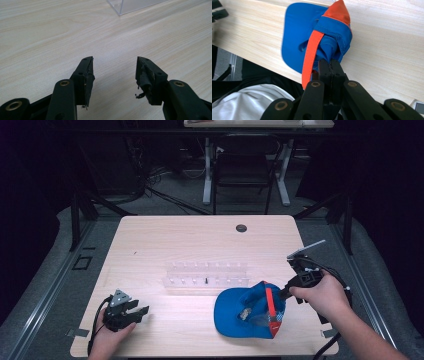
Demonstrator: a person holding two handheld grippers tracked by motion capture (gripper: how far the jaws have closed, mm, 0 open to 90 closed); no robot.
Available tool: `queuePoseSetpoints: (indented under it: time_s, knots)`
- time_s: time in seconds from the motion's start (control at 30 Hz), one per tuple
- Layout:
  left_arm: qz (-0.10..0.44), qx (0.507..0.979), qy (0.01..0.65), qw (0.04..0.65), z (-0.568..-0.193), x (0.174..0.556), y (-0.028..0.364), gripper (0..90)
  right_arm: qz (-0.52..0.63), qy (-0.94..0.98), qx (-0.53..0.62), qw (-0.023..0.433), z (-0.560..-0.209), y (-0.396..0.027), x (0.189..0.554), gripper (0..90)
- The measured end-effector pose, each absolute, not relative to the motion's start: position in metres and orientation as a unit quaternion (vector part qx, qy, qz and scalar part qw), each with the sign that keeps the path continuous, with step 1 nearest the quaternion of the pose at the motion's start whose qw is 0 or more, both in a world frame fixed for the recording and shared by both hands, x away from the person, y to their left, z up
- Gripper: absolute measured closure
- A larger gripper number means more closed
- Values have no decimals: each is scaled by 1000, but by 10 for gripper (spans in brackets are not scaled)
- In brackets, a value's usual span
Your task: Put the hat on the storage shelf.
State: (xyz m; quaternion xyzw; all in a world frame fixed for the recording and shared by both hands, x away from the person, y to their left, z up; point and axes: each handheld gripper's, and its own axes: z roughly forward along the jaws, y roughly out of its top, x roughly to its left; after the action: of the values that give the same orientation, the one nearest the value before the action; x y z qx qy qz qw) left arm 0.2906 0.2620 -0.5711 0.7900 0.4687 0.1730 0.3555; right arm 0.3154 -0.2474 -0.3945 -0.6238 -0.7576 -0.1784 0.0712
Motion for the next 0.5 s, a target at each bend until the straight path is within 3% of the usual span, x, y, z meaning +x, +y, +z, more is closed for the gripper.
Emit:
queuePoseSetpoints:
  time_s: [0.5]
  knots:
    - [169, 793, 468, 353, -570, 291, 262, 486, -215, -749, -617, 107, -356, -245, 318, 900]
